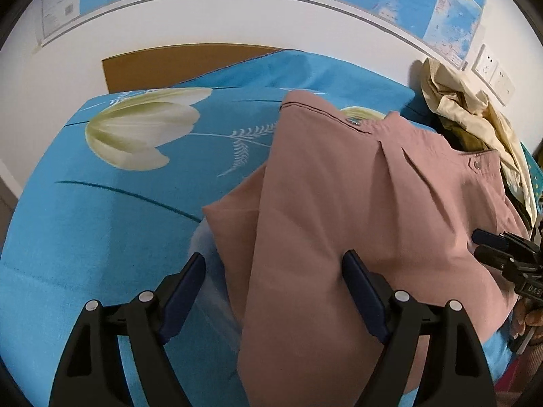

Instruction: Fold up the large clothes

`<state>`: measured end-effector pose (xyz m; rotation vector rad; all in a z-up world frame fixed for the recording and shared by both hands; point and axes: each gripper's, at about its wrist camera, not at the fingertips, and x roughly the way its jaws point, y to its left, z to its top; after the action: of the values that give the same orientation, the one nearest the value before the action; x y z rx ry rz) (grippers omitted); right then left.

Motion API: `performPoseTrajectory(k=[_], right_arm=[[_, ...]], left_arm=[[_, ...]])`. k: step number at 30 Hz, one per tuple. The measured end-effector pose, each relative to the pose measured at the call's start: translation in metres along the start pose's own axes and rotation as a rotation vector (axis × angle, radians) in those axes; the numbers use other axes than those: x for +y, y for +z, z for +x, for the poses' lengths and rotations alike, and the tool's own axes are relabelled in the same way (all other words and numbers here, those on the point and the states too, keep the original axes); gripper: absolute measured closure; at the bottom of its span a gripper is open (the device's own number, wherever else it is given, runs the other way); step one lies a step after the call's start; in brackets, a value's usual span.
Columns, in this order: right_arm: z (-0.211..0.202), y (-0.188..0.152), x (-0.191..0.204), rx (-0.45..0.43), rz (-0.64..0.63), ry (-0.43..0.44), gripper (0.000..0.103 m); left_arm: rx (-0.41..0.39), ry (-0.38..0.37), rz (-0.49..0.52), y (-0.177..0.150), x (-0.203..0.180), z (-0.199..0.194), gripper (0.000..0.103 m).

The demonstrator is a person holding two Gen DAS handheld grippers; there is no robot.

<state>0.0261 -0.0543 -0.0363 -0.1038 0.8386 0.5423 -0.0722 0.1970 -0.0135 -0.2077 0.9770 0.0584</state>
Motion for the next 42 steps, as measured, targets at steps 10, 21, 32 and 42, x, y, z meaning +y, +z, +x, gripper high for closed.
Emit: performPoseTrajectory(k=[10, 21, 32, 42], right_arm=[[-0.033, -0.015, 0.089, -0.055, -0.33, 0.053, 0.036], [0.023, -0.06, 0.157, 0.042, -0.696, -0.121, 0.033], [0.015, -0.031, 0.135, -0.006, -0.533, -0.046, 0.09], [0.006, -0.014, 0.126, -0.05, -0.428, 0.028, 0.091]], left_arm=[[-0.049, -0.041, -0.062, -0.024, 0.013, -0.047, 0.013], [0.019, -0.226, -0.086, -0.076, 0.004, -0.063, 0.013], [0.048, -0.421, -0.091, -0.067, -0.037, -0.039, 0.01], [0.05, -0.642, -0.345, -0.04, -0.025, -0.014, 0.007]])
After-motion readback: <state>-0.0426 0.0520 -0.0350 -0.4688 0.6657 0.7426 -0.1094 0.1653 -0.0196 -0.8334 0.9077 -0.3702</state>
